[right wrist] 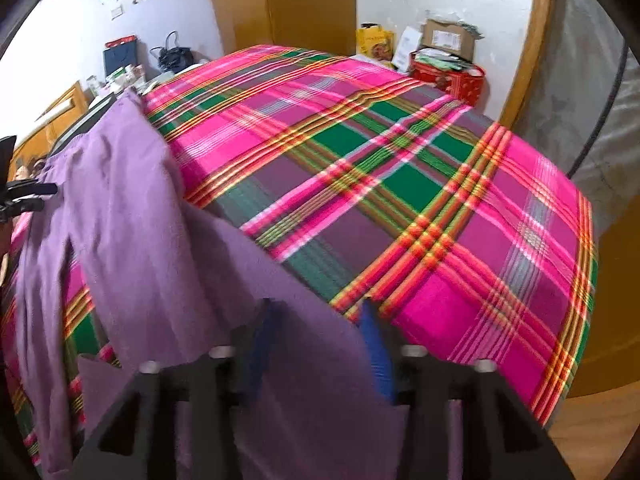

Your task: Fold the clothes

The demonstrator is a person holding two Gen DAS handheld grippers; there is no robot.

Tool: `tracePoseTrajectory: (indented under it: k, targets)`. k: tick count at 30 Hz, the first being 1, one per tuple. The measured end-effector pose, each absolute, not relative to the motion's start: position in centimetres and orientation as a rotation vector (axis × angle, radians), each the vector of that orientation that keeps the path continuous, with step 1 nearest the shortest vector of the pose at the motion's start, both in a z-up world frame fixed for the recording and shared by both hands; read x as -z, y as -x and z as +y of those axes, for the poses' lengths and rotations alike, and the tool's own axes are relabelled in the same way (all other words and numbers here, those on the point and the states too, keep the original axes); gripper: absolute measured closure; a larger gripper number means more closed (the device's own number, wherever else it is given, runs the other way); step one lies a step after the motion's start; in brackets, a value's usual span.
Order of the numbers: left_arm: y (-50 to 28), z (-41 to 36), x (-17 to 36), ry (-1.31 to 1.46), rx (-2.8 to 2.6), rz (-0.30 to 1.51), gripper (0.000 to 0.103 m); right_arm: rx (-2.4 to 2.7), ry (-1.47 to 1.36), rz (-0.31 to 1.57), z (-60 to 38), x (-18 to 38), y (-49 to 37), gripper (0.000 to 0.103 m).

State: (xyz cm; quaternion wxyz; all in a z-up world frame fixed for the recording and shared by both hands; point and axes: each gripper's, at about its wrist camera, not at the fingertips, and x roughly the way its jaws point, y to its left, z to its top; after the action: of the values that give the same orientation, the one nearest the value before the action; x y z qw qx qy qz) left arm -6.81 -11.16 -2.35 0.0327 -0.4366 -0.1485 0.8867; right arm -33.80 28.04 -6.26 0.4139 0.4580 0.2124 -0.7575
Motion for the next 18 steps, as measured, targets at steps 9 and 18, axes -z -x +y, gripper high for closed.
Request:
tracePoseTrajectory:
  k: [9,18]
  targets:
    - [7.0,-10.8,2.3,1.347,-2.722,-0.449,0.044,2.176,-1.039,0.589,28.2,4.5,34.5,0.097]
    - [6.5,-11.2,2.0,1.333,-2.734,-0.461,0.044,2.258,-1.115,0.457,30.5,4.7,34.7,0.091]
